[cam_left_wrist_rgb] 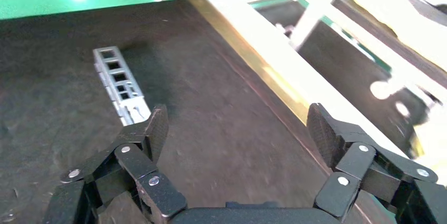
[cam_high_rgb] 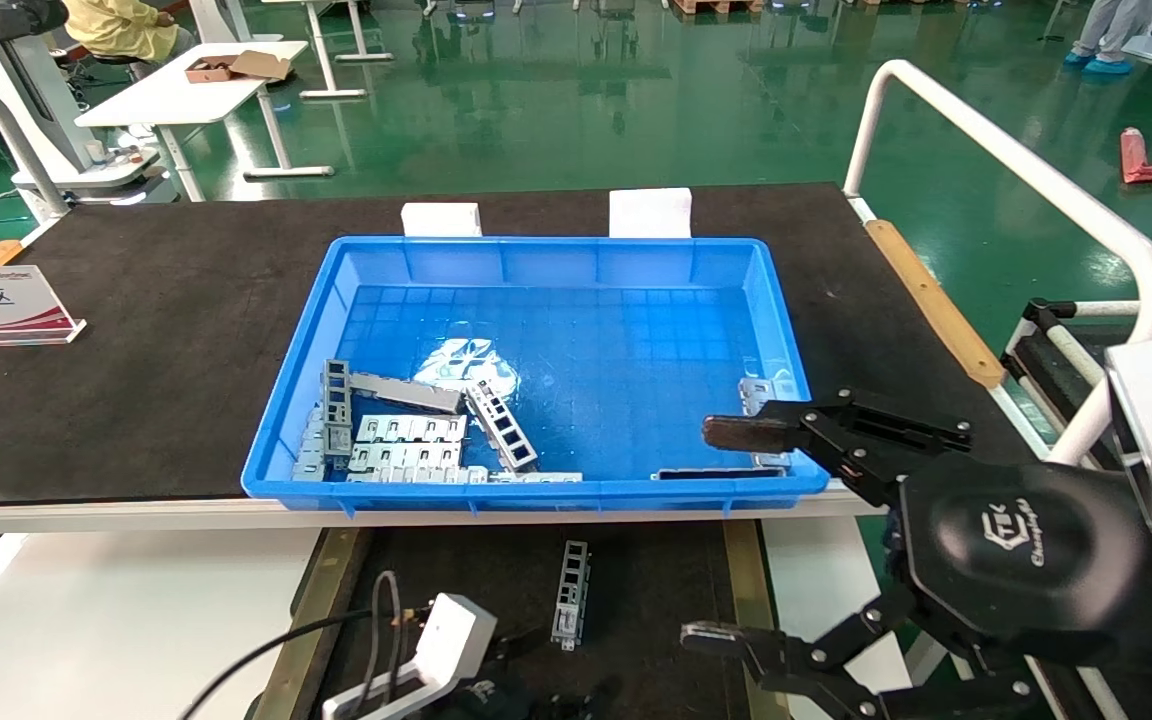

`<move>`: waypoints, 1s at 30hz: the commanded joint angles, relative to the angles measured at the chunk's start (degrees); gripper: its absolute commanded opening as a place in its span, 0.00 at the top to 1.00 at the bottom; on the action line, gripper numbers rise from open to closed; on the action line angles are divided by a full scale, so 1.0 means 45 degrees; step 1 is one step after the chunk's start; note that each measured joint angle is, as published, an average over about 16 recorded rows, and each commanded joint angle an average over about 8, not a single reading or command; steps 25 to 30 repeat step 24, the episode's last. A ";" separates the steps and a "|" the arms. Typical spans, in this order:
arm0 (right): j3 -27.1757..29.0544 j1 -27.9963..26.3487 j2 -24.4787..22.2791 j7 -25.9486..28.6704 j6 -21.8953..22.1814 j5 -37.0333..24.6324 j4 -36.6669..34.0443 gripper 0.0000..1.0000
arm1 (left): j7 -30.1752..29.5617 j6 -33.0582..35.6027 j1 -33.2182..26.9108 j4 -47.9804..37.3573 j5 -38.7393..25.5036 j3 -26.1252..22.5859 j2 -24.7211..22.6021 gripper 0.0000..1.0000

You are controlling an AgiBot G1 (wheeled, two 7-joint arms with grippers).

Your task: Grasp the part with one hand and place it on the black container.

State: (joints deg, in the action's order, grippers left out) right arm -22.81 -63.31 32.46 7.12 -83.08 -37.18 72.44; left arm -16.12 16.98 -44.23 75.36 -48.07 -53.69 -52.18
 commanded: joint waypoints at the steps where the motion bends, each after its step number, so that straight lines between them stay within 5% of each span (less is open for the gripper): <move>1: 0.0000 0.0000 0.0000 0.0000 0.0000 0.0000 0.0000 0.00 | 0.0090 0.0672 -0.0079 0.0277 -0.0030 0.0019 0.0531 0.00; 15: -0.0001 0.0000 0.0000 -0.0001 0.0000 0.0001 0.0000 0.00 | 0.1611 0.4691 -0.0575 0.0479 0.1358 0.1532 0.2281 0.00; 30: -0.0002 0.0000 -0.0001 -0.0001 0.0001 0.0001 0.0000 0.00 | 0.2226 0.5503 -0.0471 0.0488 0.2014 0.2136 0.2589 0.00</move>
